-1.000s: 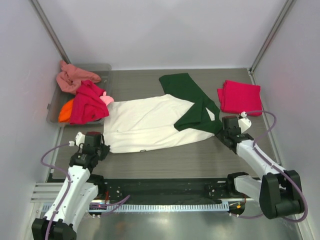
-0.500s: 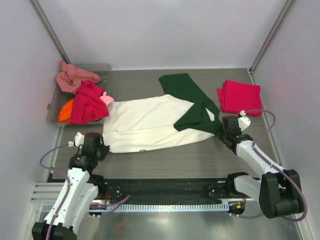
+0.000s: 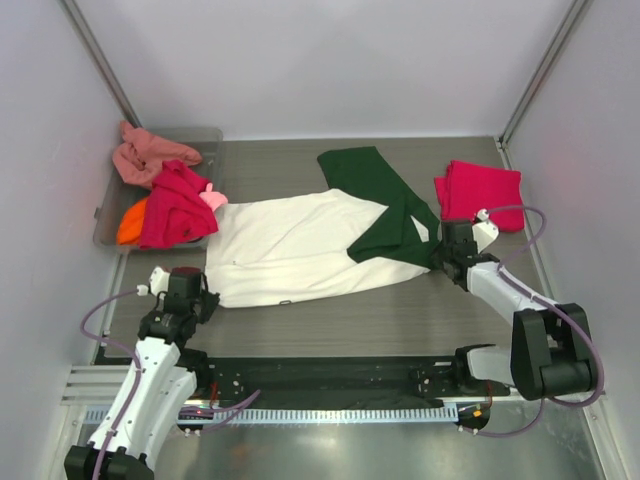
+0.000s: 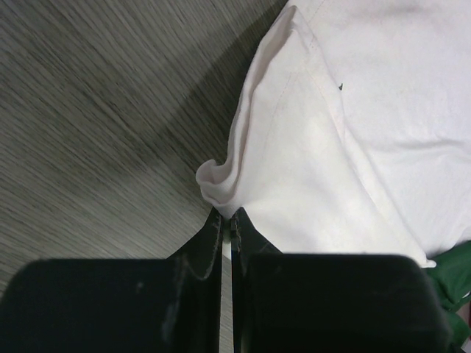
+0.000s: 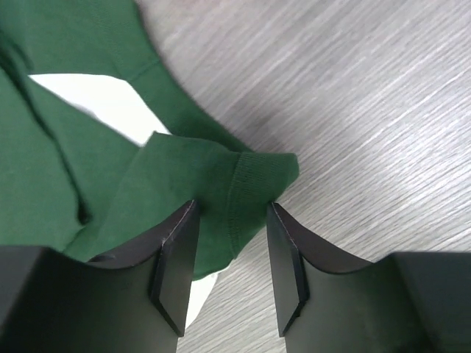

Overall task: Fold and stack the t-shirts
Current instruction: Fold the tshirt

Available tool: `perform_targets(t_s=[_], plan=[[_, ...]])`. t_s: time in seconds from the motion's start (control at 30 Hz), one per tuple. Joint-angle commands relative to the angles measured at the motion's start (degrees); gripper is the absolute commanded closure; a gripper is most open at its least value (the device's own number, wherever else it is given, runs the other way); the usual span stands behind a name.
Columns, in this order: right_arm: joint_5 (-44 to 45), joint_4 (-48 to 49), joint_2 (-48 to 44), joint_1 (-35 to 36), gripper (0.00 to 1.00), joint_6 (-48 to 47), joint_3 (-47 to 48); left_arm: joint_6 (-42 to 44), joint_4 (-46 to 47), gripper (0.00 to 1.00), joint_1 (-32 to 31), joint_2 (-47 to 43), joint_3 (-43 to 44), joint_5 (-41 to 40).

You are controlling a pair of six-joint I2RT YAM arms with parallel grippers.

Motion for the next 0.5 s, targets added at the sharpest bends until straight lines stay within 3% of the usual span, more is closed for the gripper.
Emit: perform_targets(t_s=[0.0, 0.1, 0.17, 0.23, 0.27, 0.47], plan=[[2.7, 1.5, 1.9, -0.3, 0.53, 0.5, 2.0, 0.9, 0.3, 1.00, 0.1, -0.2, -0.3, -1.9], [3.6, 1.7, 1.4, -0.8, 0.55, 1.2, 0.6, 1.0, 0.4, 1.00, 0.0, -0.2, -0.6, -2.1], [3.5, 1.7, 0.9, -1.0, 0.66, 1.2, 0.1, 1.0, 0.3, 1.00, 0.1, -0.3, -0.8, -2.2], [3.5, 1.4, -0.1, -1.6, 0.83, 1.1, -0.2, 1.1, 0.6, 1.00, 0.1, -0.4, -1.2, -2.2], [3.4, 0.4, -0.8, -1.7, 0.98, 1.5, -0.6, 1.1, 0.6, 1.00, 0.0, -0.7, -1.3, -2.1], [6.4, -3.7, -14.4, -2.2, 0.99, 4.3, -7.5, 1.0, 0.2, 1.00, 0.0, -1.5, -2.0, -2.5]])
